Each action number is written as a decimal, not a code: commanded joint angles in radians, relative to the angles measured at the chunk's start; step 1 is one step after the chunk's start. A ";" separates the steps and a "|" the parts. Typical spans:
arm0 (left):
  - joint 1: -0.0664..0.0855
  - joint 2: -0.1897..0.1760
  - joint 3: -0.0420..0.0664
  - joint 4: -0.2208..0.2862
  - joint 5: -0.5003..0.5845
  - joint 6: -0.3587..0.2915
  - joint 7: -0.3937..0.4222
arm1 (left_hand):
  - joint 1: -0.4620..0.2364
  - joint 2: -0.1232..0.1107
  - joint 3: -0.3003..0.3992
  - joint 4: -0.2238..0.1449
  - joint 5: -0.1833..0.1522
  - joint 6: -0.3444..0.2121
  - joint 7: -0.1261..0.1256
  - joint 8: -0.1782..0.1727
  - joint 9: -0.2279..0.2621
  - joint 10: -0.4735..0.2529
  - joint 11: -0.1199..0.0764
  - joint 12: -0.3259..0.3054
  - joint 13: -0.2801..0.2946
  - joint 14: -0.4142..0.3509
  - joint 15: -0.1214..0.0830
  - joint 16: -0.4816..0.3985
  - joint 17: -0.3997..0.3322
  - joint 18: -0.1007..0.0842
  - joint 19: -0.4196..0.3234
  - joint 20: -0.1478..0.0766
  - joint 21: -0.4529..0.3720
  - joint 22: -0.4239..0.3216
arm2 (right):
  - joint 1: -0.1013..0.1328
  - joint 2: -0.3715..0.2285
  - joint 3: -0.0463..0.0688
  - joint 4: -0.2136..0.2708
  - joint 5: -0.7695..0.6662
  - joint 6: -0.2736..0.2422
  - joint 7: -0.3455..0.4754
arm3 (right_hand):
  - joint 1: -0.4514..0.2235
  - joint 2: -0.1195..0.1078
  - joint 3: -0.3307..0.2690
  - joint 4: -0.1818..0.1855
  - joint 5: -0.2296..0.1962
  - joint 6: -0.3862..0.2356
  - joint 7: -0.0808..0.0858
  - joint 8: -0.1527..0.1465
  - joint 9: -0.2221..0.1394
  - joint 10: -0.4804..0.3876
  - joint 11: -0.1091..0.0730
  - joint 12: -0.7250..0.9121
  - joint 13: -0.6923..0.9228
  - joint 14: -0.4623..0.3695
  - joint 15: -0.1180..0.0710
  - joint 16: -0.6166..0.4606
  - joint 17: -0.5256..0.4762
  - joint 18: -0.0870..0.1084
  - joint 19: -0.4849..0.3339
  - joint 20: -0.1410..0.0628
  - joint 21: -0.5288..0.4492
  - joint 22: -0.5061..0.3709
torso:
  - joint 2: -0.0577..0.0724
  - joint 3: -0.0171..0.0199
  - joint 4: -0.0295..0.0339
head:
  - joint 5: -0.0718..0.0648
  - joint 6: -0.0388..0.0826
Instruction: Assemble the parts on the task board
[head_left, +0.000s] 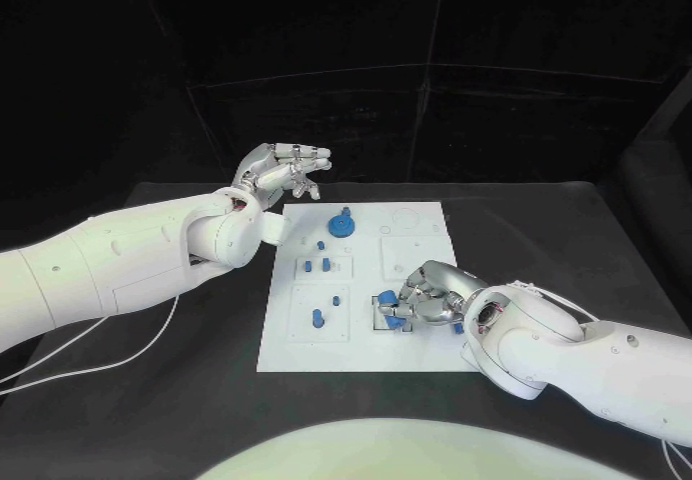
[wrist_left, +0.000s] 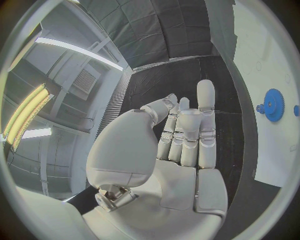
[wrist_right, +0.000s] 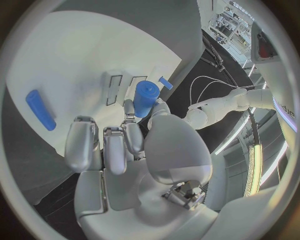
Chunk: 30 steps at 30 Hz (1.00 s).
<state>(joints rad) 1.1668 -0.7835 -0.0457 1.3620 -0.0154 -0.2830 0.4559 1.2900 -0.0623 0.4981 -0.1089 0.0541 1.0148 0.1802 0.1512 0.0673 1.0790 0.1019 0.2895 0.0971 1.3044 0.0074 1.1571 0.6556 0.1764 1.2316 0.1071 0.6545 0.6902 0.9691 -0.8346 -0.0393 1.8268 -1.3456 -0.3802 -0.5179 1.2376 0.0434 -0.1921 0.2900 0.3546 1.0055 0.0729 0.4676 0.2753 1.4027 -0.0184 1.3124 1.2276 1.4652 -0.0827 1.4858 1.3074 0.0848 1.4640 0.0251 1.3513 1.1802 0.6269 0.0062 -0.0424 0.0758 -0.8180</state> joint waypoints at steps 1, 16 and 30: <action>0.002 0.001 0.000 0.002 0.001 0.012 0.003 | -0.005 0.004 -0.007 0.001 0.006 -0.005 -0.002 0.000 0.000 -0.004 0.000 0.006 -0.001 -0.003 0.006 0.005 -0.001 0.006 -0.002 0.004 -0.003 -0.001 | 0.002 0.008 0.001 -0.008 0.008 0.053 -0.057 | -0.017 -0.003 -0.009 0.001 -0.010 0.035 -0.028 0.009 0.017 0.003 -0.010 -0.002 0.001 0.073 -0.011 0.004 0.092 -0.009 -0.002 -0.009 0.004 -0.001 | -0.001 0.0004 -0.0027 | 0.002 0.000; 0.002 0.003 0.000 0.002 0.001 0.011 0.004 | -0.005 0.004 -0.007 0.001 0.006 -0.005 -0.002 0.000 0.000 -0.004 0.000 0.006 -0.001 -0.003 0.006 0.005 -0.001 0.006 -0.002 0.004 -0.003 -0.001 | 0.002 0.038 0.001 -0.034 -0.023 0.012 -0.091 | -0.108 -0.035 -0.087 0.002 -0.261 0.013 -0.030 0.033 0.064 -0.002 -0.012 -0.022 -0.003 0.071 -0.013 -0.003 0.085 -0.007 -0.007 -0.013 -0.005 -0.012 | 0.000 0.0008 -0.0029 | 0.005 0.000; 0.002 0.002 0.000 0.002 0.001 0.014 0.001 | -0.006 0.004 -0.008 0.002 0.006 -0.006 -0.001 0.000 0.000 -0.005 0.000 0.007 -0.001 -0.003 0.006 0.006 0.001 0.006 -0.002 0.004 -0.003 -0.001 | 0.002 0.031 0.001 -0.025 -0.051 0.004 -0.068 | -0.164 -0.131 0.017 0.003 -0.290 -0.023 -0.018 0.021 0.078 -0.037 -0.002 -0.080 -0.055 0.067 -0.005 -0.016 0.067 -0.003 -0.016 -0.005 -0.024 -0.036 | -0.001 0.0019 -0.0033 | 0.000 0.003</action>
<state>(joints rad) 1.1670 -0.7818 -0.0457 1.3625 -0.0154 -0.2823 0.4543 1.2900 -0.0623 0.4953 -0.1061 0.0541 1.0148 0.1802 0.1512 0.0673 1.0791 0.1019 0.2895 0.0971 1.3044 0.0074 1.1571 0.6558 0.1764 1.2316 0.1071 0.6546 0.6903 0.9696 -0.8015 -0.0390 1.7961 -1.3791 -0.3687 -0.6031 1.0587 -0.0931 -0.1789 0.2939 0.0584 0.9888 0.0569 0.4929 0.3521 1.3699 -0.0215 1.2390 1.1724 1.4638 -0.0911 1.4730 1.3078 0.0850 1.4559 0.0177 1.3329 1.1455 0.6262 0.0074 -0.0454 0.0758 -0.8160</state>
